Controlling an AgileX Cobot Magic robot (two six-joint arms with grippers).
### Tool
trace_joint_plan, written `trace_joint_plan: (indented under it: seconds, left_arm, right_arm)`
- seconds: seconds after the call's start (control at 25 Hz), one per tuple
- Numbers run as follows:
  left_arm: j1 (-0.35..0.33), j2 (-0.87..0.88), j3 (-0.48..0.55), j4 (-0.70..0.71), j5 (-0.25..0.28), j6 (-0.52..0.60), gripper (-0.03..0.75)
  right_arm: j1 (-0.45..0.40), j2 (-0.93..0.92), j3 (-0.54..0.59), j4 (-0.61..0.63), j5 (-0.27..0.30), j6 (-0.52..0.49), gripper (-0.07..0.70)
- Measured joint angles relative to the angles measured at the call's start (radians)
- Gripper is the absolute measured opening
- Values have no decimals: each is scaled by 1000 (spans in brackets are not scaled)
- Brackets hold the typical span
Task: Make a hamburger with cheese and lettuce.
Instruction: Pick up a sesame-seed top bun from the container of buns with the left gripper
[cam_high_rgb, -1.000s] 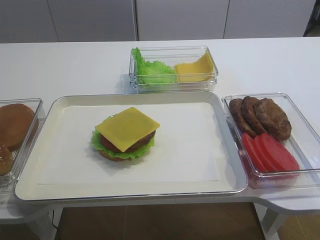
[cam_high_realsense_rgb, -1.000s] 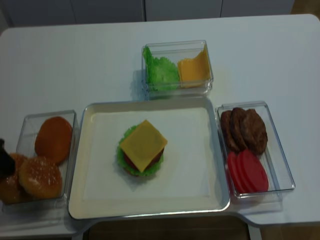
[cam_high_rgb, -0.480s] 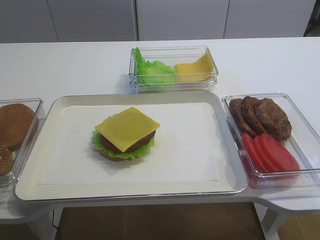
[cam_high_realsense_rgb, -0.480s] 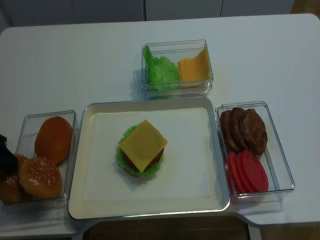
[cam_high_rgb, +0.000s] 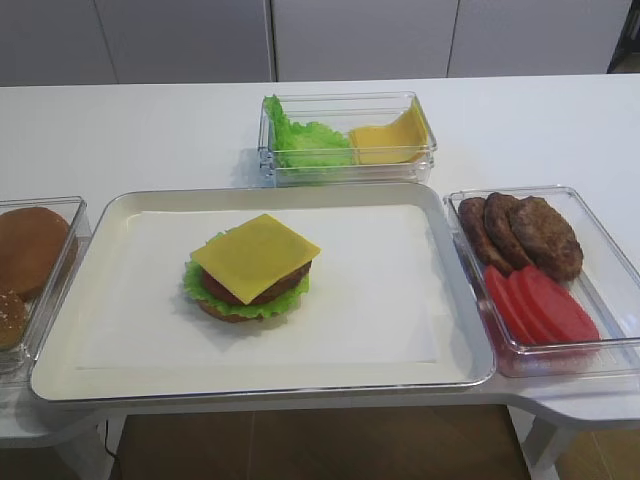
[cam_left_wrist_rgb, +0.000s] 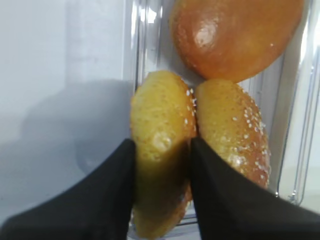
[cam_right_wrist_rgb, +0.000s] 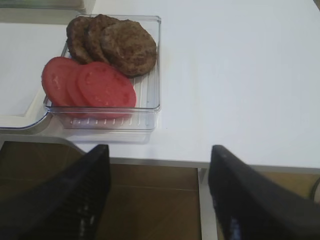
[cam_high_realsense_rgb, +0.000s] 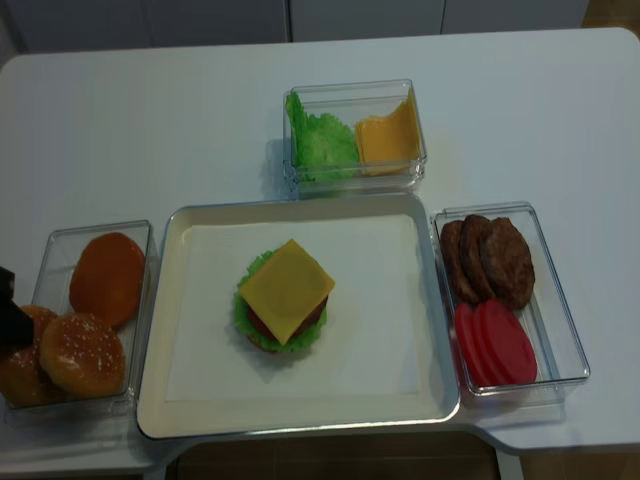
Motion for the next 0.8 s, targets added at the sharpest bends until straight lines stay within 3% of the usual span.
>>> trace_joint_plan:
  seconds: [0.8]
  left_arm:
    - [0, -48, -3, -10, 4, 25, 136]
  right_arm:
    - [0, 0, 0, 0, 0, 0, 468]
